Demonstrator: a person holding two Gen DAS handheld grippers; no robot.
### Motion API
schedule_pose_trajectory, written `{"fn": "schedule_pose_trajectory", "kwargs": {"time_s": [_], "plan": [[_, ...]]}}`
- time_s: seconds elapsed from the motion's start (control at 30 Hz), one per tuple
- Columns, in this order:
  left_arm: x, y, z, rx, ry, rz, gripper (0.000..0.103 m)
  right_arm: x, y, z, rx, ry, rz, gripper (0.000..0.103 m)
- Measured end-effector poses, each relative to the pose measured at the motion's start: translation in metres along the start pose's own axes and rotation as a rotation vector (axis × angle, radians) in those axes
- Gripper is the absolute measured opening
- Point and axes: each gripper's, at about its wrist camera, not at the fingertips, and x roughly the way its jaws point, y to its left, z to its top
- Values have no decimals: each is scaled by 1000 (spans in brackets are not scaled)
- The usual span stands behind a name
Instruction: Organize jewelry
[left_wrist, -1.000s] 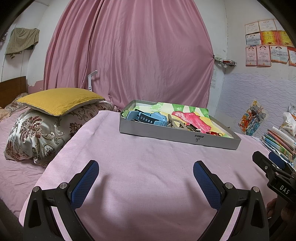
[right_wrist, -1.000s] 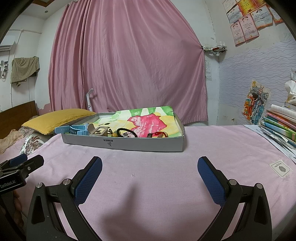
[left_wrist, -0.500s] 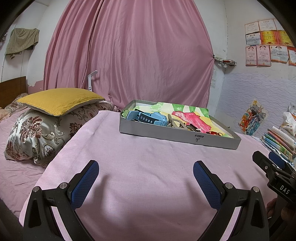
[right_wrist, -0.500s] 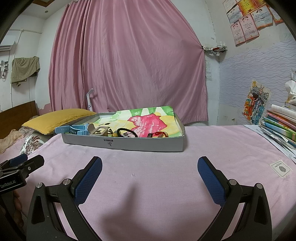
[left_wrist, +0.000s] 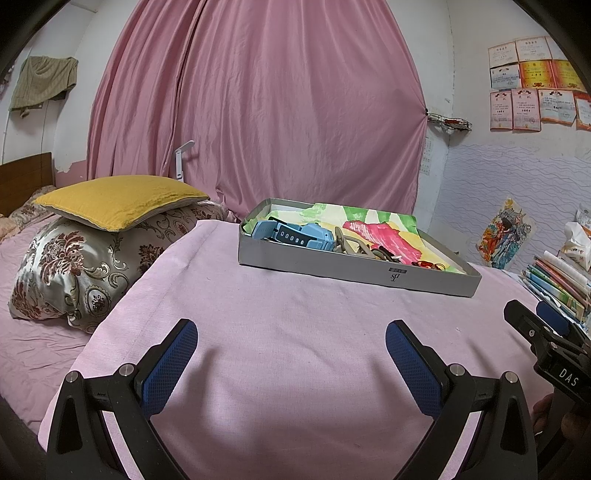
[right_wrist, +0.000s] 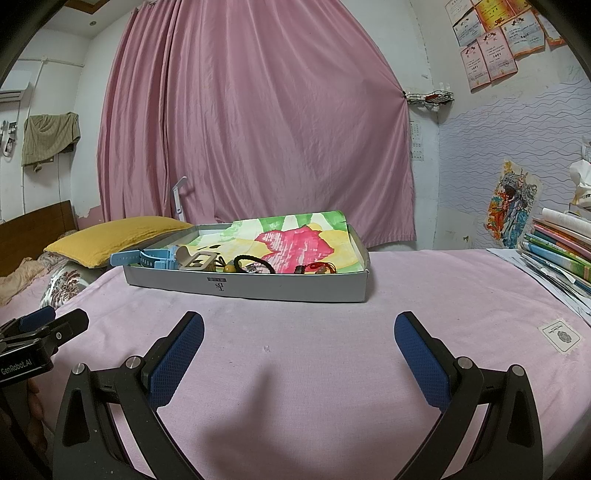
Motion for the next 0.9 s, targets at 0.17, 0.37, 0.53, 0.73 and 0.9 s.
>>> {"fn": "schedule_pose_trajectory", "kwargs": {"time_s": [0.17, 0.37, 0.53, 0.73, 0.9], "plan": [[0, 0, 0, 0, 0, 1, 102, 0, 0, 0, 0, 0, 0, 101], [0, 0, 0, 0, 0, 0, 102, 0, 0, 0, 0, 0, 0, 101], [0, 0, 0, 0, 0, 0, 102, 0, 0, 0, 0, 0, 0, 101], [2, 0, -1, -7, 6, -4, 102, 0, 0, 0, 0, 0, 0, 101], [3, -2, -2, 15, 12, 17, 102, 0, 0, 0, -1, 0, 0, 101]]}}
